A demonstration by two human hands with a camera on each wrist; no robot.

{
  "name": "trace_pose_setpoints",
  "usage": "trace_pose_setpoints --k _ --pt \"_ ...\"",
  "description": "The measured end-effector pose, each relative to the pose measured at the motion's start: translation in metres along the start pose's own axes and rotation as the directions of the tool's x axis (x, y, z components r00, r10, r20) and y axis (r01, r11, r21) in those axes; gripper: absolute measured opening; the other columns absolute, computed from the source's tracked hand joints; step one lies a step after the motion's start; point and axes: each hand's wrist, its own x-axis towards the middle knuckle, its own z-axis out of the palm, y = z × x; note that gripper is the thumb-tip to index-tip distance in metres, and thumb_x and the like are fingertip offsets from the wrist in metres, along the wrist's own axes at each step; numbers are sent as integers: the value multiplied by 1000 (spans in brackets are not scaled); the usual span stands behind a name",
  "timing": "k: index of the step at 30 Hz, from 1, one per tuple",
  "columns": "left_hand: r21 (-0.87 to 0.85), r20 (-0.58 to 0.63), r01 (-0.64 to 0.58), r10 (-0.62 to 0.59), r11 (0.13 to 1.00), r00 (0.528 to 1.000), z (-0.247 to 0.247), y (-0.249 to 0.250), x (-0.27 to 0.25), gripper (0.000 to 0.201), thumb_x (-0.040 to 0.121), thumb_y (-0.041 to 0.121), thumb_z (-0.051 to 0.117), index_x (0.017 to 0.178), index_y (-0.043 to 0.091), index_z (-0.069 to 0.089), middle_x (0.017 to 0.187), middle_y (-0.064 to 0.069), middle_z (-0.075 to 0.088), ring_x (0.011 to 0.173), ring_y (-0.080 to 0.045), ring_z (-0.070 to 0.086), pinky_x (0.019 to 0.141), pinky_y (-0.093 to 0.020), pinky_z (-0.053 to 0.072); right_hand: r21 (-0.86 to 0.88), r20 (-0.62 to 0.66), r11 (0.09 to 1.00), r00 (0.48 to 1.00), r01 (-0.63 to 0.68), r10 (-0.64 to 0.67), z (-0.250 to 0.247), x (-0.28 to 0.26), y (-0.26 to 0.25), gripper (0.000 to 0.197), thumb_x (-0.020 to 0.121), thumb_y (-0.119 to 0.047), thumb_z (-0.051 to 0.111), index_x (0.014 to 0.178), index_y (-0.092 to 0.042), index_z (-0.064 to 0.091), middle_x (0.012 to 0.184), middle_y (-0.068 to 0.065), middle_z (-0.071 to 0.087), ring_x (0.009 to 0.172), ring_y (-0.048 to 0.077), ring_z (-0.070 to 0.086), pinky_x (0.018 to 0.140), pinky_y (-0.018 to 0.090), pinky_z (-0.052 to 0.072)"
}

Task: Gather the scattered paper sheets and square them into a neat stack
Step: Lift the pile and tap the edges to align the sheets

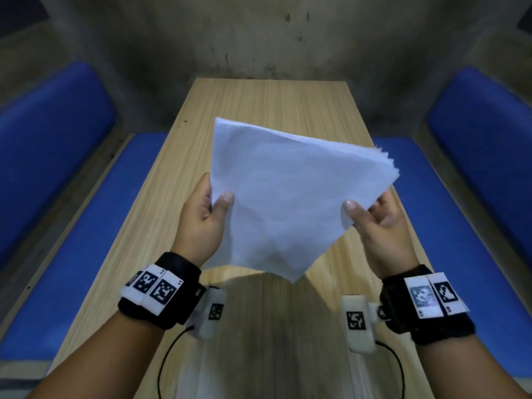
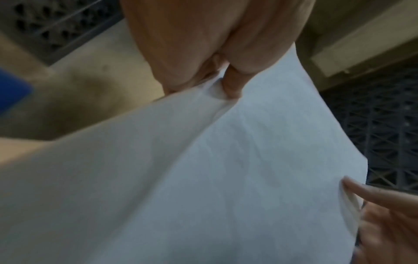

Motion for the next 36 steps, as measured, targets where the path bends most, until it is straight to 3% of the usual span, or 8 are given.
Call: trace_pose_setpoints --k 7,11,14,18,25,29,32,36 --pt "-151 -103 -55 40 987 994 8 2 -8 25 96 16 43 116 29 49 114 11 62 108 -10 61 90 -30 52 12 45 971 970 237 -238 29 -7 -35 43 96 8 35 134 -11 34 123 2 57 109 3 62 85 19 49" --pt "-69 -83 10 -16 998 996 9 -12 -17 27 90 25 52 113 36 44 115 12 60 109 -10 61 93 -45 53 -46 51 978 978 204 -201 30 -15 -20 46 94 6 41 116 -35 37 116 -8 56 103 -2 60 84 23 50" --pt "-22 -81 68 -70 997 994 10 -19 -27 51 81 24 62 120 38 33 116 28 54 109 2 59 95 -42 54 -164 28 974 987 159 -157 28 -21 -5 54 90 0 51 125 -36 31 122 1 53 110 14 57 86 37 51" --pt "62 -140 -101 109 993 984 5 -1 -14 88 85 10 64 143 45 7 140 0 40 121 -6 53 99 -26 47 -271 15 911 947 311 -319 28 -16 -15 77 87 -4 52 136 -51 15 125 1 46 113 25 54 95 42 49" --pt "494 -60 -317 396 809 916 0 21 6 38 89 7 58 126 15 58 127 1 36 122 3 36 100 -4 29 -526 121 721 879 451 -461 27 -8 -17 47 89 2 48 131 -21 54 127 2 38 117 2 41 93 29 47" --pt "479 -70 -309 387 822 919 1 20 3 37 91 3 54 125 15 58 129 2 35 124 8 33 101 -6 30 -509 123 716 863 479 -490 26 -8 -19 48 87 9 46 129 -13 55 125 10 41 100 -18 44 84 11 43" --pt "402 -90 -307 371 863 924 2 22 0 41 92 3 51 129 20 52 129 2 40 123 8 38 103 -9 32 -485 70 762 887 429 -456 25 -10 -17 49 91 1 46 136 -19 47 128 6 44 111 -8 48 93 18 43" --pt "-118 -147 16 -33 993 989 5 6 -9 34 96 13 44 126 28 41 118 -1 57 101 -4 59 84 -23 49 -67 -45 987 988 146 -149 24 -12 0 39 96 -5 43 129 -24 43 119 -1 57 99 -3 59 81 18 49"
